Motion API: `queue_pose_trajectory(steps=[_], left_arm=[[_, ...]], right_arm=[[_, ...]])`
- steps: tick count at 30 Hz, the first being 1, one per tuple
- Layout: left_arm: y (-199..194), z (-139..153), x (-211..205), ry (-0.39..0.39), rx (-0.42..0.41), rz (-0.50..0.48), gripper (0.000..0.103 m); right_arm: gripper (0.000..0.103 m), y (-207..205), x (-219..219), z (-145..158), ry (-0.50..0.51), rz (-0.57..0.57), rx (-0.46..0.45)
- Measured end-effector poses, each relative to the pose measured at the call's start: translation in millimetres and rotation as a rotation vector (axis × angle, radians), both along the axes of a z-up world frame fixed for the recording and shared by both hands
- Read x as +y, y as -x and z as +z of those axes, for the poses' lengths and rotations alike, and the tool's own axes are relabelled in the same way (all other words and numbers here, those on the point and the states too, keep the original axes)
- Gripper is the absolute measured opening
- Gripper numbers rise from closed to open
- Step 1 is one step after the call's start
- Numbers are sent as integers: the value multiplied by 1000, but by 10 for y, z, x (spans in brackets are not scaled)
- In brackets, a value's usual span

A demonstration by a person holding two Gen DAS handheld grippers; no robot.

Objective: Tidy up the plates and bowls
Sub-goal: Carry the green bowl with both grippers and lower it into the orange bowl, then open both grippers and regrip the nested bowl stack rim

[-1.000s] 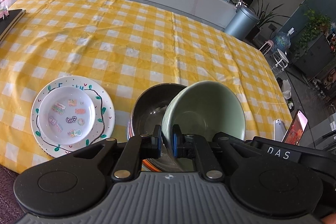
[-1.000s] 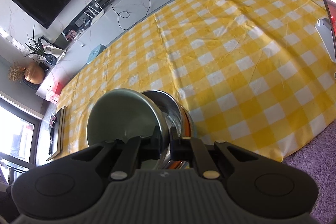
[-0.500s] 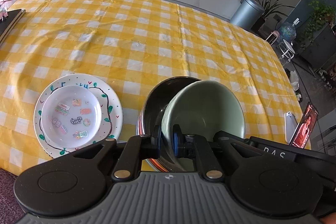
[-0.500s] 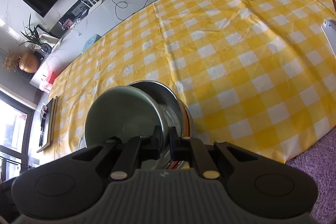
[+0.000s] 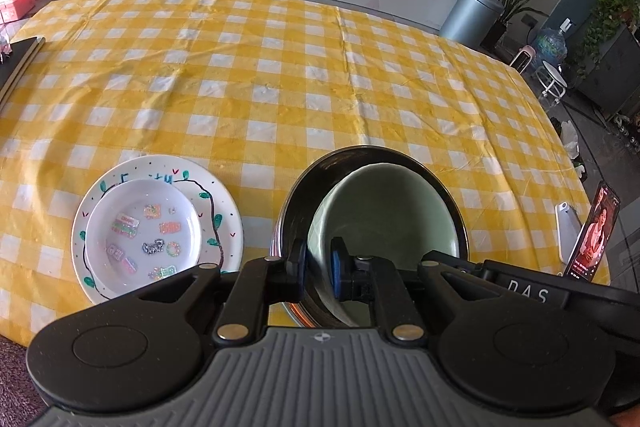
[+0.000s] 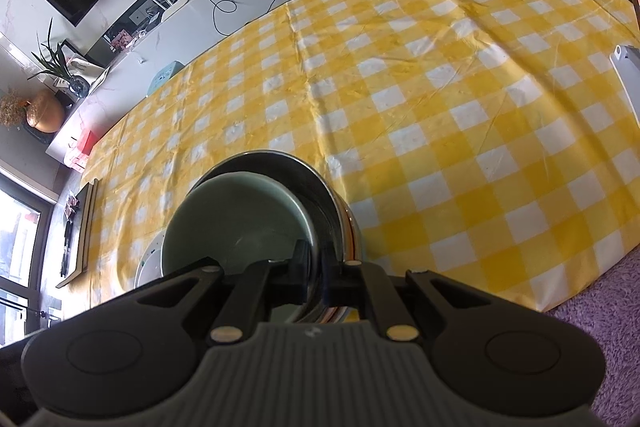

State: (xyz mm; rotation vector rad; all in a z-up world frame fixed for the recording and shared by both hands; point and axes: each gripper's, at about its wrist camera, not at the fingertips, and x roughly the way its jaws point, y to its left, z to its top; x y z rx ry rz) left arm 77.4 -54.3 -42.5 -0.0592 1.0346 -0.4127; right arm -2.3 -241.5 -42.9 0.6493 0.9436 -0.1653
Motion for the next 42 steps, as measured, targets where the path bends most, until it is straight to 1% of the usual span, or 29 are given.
queue_pose_trajectory(steps=[2,4,5,6,8,10,13,15,16,18,23,25,27,28,30,31,32,33,35,36,39,42], left_arm=[[14,13,-8,-5,-9,-5,14],[30,40,-30,-27,-37,-13,14],[34,49,-35,-30,-46,-16,15],[43,67,-34,-30,-62,-15,19],[54,106,-25,-25,-87,-16,22],[58,140,-14,-15,-100,-18,24],[86,178,-5,1,-119,-27,31],[115,196,6,2,-137,-30,38],[137,206,12,-2,-150,-34,40],[171,227,34,-4,-170,-36,45],[203,279,130,23,-191,-27,56],[205,283,161,19,-197,-16,59],[218,280,194,23,-199,-12,63],[223,275,213,29,-197,-9,64],[236,261,258,49,-195,-7,67],[254,255,280,62,-199,-9,67],[268,251,307,76,-210,-9,68],[295,248,349,99,-229,-3,69],[337,250,409,138,-256,5,72],[350,245,436,152,-262,6,75],[353,215,480,168,-252,18,77],[315,149,519,181,-209,57,77]], right_arm=[[6,3,-4,1,-9,-4,-3],[8,8,-12,15,-11,-8,-9],[10,7,-7,25,-3,-8,-13],[11,10,-3,38,1,-6,-21],[11,22,7,74,15,-6,-34],[16,33,5,108,30,-7,-48],[21,50,-23,140,23,-13,-68],[24,57,-24,155,25,-10,-75],[24,60,-21,161,27,-9,-76],[30,67,-12,173,27,-5,-83],[38,96,12,223,45,5,-108],[43,120,19,242,55,9,-122],[50,153,19,258,63,12,-140],[52,171,19,265,71,13,-148],[60,210,37,289,98,19,-169],[61,235,50,301,116,25,-180],[64,261,57,311,135,27,-190],[69,292,64,318,153,26,-199],[72,344,66,316,178,17,-208],[75,360,60,302,184,16,-204],[76,377,27,233,175,8,-176],[76,384,-20,138,139,-10,-144]])
